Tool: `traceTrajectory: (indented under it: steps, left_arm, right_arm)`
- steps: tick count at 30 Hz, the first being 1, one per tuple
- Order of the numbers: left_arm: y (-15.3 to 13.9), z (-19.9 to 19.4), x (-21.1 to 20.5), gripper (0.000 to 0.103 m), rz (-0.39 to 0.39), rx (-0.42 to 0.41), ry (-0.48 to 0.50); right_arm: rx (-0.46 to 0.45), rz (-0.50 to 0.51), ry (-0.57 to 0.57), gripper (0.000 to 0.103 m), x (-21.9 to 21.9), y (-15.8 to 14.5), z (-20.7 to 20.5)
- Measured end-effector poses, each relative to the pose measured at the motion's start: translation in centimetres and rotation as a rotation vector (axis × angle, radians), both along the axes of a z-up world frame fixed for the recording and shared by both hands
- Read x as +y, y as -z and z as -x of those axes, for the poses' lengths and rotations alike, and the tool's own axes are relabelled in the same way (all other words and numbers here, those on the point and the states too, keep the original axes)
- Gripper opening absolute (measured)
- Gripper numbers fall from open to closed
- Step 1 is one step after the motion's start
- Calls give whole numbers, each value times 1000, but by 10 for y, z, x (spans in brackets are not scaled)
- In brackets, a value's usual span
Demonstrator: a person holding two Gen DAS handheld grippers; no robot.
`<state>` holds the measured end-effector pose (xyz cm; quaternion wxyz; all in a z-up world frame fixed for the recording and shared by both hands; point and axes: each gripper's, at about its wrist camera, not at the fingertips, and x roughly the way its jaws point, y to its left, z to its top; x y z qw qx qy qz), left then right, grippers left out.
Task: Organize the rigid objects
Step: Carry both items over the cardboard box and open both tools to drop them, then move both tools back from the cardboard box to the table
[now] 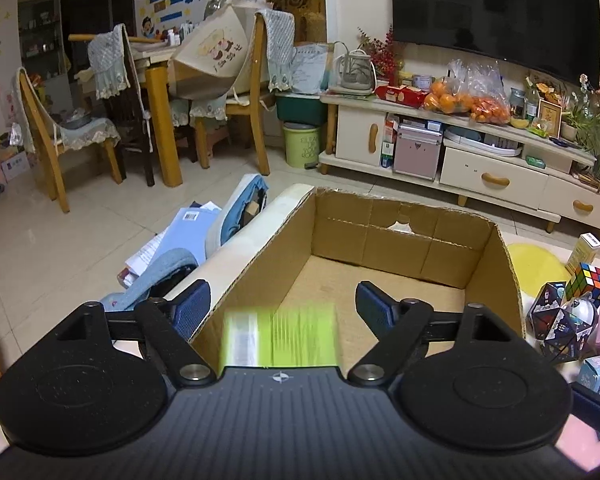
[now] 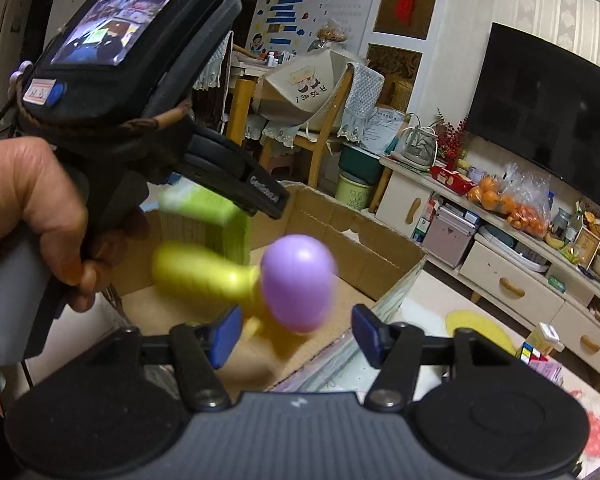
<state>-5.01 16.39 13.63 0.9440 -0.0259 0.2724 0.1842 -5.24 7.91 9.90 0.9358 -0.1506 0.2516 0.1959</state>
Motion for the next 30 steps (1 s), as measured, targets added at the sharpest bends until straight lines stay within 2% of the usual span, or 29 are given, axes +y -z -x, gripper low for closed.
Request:
traceTrajectory:
  steps: [7,22,30]
  left_arm:
    - [0,1,1,101,-10,-5,8]
    - [3,1,14,103,-38,-6,62]
    - [1,4,21,103,-4,-20,101]
  right_arm:
    - [-10,-29,44,77,-6,2,12]
    - [6,-99,124,80,-26,8,17]
    - [-17,-134,154,84,-44,20,30]
